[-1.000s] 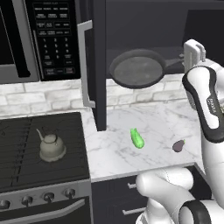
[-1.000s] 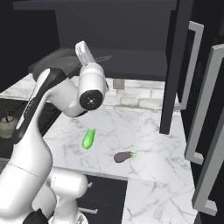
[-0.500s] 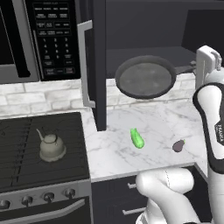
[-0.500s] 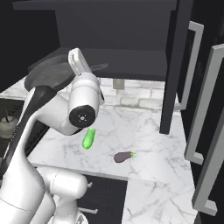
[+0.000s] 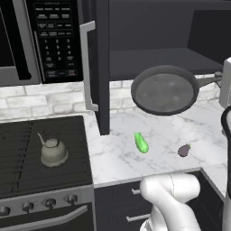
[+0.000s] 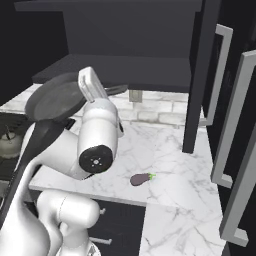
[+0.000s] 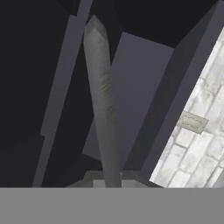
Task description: Pick the pan from the cabinet and place it on the stove. Then turn on the stove burner for the pan.
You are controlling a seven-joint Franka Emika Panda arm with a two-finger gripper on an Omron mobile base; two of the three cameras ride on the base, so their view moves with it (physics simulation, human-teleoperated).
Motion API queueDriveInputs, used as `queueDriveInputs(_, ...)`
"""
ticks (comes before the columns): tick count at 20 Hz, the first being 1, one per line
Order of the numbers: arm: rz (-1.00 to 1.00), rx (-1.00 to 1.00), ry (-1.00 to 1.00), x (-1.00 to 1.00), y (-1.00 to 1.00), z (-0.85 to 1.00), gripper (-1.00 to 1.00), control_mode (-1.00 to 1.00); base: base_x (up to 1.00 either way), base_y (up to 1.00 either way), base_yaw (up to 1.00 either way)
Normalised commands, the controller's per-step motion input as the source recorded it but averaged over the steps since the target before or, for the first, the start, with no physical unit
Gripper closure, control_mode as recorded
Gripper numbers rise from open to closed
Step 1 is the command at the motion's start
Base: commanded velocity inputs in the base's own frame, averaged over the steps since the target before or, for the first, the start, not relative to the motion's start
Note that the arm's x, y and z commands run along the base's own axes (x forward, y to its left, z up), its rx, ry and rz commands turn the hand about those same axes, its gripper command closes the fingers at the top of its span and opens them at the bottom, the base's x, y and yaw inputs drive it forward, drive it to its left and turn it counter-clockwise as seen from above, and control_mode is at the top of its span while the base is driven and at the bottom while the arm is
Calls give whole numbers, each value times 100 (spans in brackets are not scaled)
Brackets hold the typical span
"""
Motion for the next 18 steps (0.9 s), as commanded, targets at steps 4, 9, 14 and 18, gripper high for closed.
queueDriveInputs(4,0,0,0,-4,0,0,100,-100,0,0,0)
queueDriveInputs(9,0,0,0,-25,0,-12,100,-100,0,0,0)
queueDriveInputs(14,0,0,0,-10,0,-6,100,100,-50,5,-1)
queueDriveInputs(18,0,0,0,0,0,0,100,100,-64,9,-3)
